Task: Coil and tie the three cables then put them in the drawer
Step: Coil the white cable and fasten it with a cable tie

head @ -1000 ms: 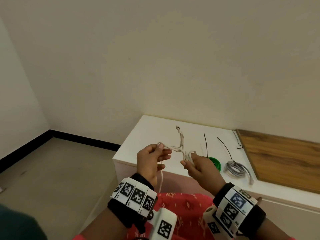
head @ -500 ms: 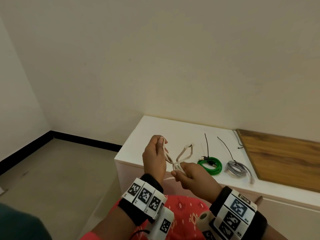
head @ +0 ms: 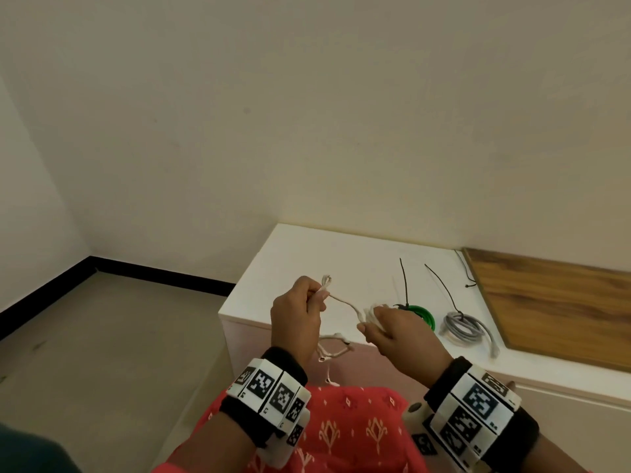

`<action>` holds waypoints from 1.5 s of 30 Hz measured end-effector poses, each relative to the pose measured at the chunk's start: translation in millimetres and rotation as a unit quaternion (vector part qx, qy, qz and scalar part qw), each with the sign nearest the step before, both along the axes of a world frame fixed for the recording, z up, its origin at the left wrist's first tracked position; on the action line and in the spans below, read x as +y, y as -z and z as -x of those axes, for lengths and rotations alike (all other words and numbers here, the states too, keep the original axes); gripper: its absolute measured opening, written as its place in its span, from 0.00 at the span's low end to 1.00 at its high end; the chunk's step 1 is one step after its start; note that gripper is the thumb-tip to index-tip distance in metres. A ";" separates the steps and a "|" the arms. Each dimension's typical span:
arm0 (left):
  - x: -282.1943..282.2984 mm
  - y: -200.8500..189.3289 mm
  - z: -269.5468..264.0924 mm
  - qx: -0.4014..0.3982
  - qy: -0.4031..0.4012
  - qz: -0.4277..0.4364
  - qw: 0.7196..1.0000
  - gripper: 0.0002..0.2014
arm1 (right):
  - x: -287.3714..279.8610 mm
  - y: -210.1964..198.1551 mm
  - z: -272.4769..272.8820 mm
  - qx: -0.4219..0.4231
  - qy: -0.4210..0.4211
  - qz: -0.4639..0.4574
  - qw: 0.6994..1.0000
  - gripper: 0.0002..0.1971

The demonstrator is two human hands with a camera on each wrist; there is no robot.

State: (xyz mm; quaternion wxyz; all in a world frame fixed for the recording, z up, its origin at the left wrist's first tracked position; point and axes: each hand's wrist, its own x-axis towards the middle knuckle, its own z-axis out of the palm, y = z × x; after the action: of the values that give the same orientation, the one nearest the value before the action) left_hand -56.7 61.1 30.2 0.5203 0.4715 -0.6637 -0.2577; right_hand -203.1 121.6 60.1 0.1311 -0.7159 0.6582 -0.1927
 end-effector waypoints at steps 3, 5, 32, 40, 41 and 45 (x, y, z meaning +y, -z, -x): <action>-3.0 0.7 6.1 0.037 0.038 -0.024 0.998 0.09 | -1.9 9.1 2.4 0.050 -0.001 -0.003 0.999 0.21; -0.7 -4.2 12.3 0.121 0.109 -0.078 0.983 0.11 | -5.3 17.9 4.9 0.060 0.005 -0.008 0.998 0.22; -43.7 -1.9 -29.0 0.025 0.137 -0.068 0.988 0.11 | -4.5 -1.4 44.3 -0.505 -0.096 -0.223 0.828 0.15; -37.4 9.1 -23.8 -0.029 0.147 -0.019 0.989 0.13 | -6.5 -11.5 27.9 -0.769 -0.232 -0.254 0.538 0.18; -35.1 13.4 -21.9 -0.041 0.156 -0.014 0.987 0.13 | -6.1 -14.5 25.9 -0.787 -0.219 -0.223 0.532 0.19; -24.7 28.0 -13.5 -0.064 0.204 -0.021 0.977 0.08 | -8.3 -13.8 27.9 -0.843 -0.163 -0.120 0.498 0.23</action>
State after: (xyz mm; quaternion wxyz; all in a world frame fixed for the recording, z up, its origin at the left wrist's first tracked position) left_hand -43.2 36.3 2.2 0.4036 0.3527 -0.7722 -0.3412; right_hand -230.9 113.3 73.9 0.7378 -0.2854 0.1235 -0.5992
